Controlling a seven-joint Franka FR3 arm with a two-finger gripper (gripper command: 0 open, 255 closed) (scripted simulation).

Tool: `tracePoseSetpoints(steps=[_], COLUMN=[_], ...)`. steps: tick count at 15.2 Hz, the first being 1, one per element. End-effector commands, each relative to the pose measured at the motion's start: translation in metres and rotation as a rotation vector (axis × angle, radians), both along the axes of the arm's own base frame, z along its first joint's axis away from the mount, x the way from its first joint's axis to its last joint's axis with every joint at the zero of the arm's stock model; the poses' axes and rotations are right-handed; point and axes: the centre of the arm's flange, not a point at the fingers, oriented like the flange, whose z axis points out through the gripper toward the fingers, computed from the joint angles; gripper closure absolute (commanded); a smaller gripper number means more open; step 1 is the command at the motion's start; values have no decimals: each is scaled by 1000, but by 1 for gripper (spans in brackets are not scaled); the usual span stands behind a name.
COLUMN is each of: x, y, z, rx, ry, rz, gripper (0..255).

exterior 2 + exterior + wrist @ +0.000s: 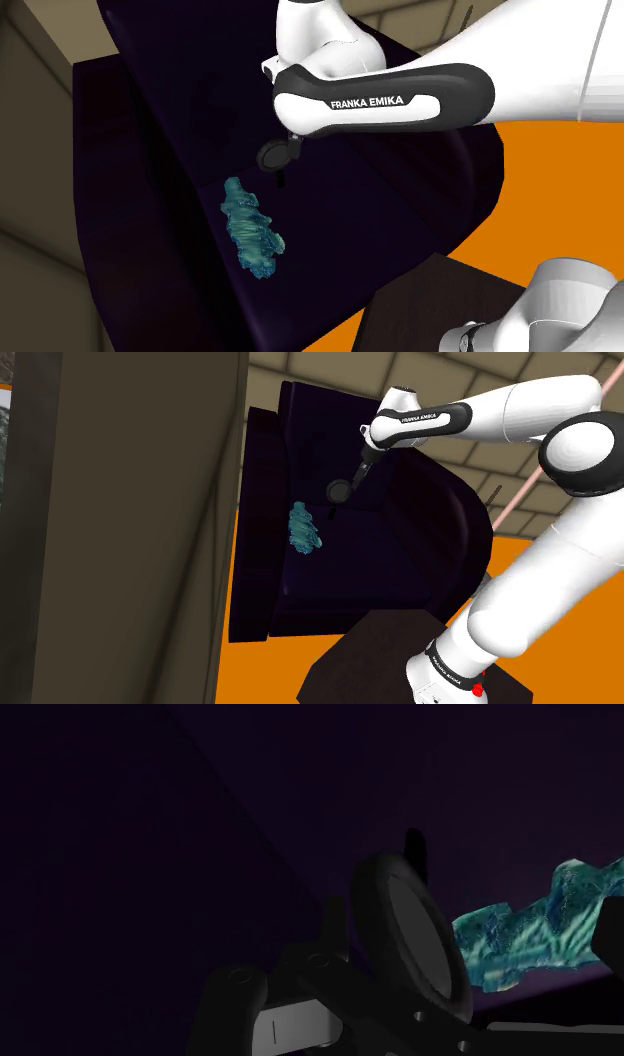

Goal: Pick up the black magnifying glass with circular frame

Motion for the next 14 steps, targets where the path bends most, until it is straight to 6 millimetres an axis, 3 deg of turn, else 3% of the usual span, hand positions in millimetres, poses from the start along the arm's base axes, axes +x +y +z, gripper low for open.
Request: tracePoseSetpoints(steps=[1,3,12,13,14], x=[20,34,34,34,34], y=[-15,-25,-25,-25,-25], z=[-9,-16,-56,-57,-56], rx=[-16,-28,-28,-28,-28], ry=[0,0,0,0,0], rz=[25,43,43,43,43], gripper=[0,0,0,255,255])
